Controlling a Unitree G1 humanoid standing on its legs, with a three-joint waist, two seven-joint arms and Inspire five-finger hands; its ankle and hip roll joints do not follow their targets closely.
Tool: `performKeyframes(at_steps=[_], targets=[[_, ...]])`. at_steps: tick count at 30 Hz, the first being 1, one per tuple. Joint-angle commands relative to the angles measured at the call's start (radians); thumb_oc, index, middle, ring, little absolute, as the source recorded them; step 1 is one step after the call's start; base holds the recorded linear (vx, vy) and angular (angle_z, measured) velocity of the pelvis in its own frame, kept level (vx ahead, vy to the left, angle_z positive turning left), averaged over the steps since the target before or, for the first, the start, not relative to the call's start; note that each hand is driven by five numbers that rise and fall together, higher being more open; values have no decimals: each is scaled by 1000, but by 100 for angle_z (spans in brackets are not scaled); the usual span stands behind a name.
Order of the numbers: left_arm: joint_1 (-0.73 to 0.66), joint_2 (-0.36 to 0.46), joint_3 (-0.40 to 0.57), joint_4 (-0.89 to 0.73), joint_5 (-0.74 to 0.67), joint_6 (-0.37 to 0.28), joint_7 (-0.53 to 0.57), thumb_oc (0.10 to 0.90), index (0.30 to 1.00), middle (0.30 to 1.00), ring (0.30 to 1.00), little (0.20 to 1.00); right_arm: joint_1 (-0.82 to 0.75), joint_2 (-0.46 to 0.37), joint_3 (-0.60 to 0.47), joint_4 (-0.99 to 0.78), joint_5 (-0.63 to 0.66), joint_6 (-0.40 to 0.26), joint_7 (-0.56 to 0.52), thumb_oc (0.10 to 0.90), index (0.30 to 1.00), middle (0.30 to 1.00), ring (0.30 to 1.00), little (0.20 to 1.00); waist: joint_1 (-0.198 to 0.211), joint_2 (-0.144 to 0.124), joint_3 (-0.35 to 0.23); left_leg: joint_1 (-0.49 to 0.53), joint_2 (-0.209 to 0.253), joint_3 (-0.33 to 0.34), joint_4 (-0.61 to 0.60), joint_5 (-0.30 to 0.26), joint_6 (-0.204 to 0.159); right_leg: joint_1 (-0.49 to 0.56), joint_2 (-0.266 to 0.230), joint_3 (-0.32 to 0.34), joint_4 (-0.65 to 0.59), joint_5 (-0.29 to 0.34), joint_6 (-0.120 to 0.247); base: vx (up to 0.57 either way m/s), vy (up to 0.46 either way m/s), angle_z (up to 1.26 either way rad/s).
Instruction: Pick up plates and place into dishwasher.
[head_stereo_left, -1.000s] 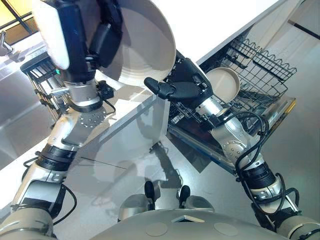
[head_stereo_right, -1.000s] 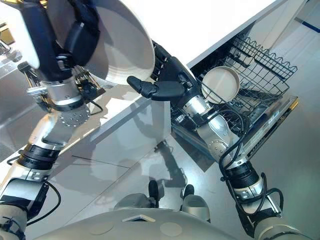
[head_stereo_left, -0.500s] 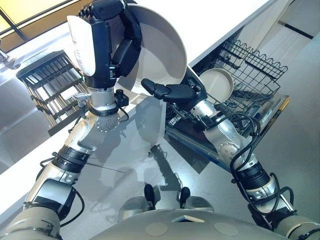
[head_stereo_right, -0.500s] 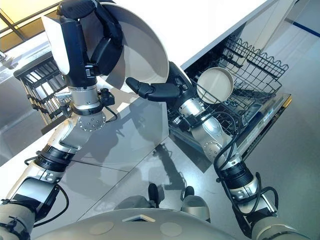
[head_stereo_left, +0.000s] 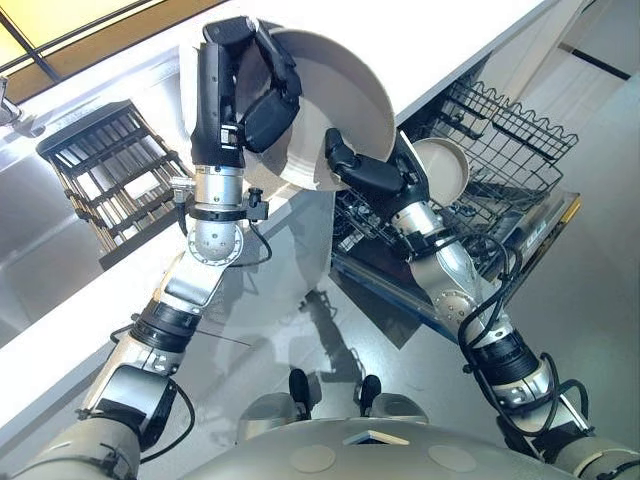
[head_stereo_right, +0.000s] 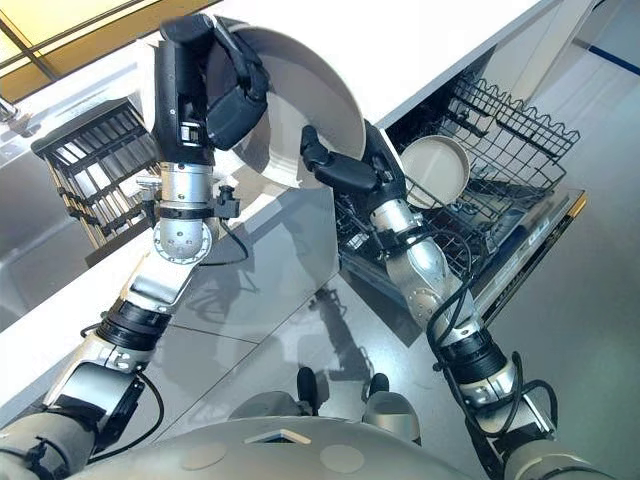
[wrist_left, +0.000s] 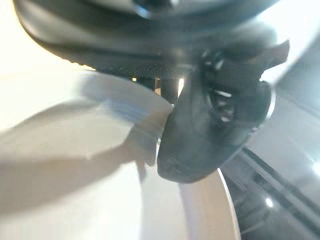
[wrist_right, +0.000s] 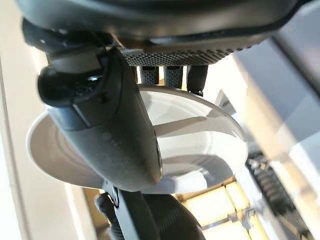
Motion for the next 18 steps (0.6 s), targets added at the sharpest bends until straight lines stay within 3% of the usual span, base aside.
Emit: performKeyframes(at_steps=[1,2,3,7,10,18], targets=[[21,-116,-198,-57,-301,-66,-393,243,422,422,422,343,-134,116,-100,-59,69,-200,-14,100,300,300,300,200,6,17,-112,21,-11,-12,22,-120,-14,-35,77,-21,128,-142,-7,0,0,0],[30,-117,-196,-59,-326,-43,-419,707,820,820,820,807,-133,112,-109,-59,69,-206,-23,100,300,300,300,200,7,18,-112,22,-11,-11,22,-121,-13,-35,76,-22,126,-140,-6,0,0,0],[37,-113,-192,-57,-350,-31,-433,800,900,900,900,900,-136,104,-123,-55,73,-213,-29,100,300,300,300,200,7,18,-112,23,-11,-9,20,-121,-13,-34,75,-22,124,-139,-5,0,0,0],[57,-90,-155,-62,-422,0,-480,800,900,900,900,900,-141,77,-180,-33,51,-247,-63,100,300,300,300,200,11,22,-114,25,-12,-8,16,-119,-12,-32,74,-25,118,-136,-4,0,0,0],[78,-39,-67,-95,-454,32,-503,800,900,900,900,900,-127,39,-270,-2,13,-291,-106,100,300,300,300,200,19,23,-120,27,-12,-12,8,-115,-12,-27,70,-33,110,-134,-4,0,0,0],[93,119,154,-102,-379,15,-417,800,900,900,900,900,-91,-74,-468,90,-155,-401,-290,100,300,300,300,200,31,29,-128,27,-15,-18,1,-114,-15,-23,65,-43,98,-135,-2,0,0,0]])
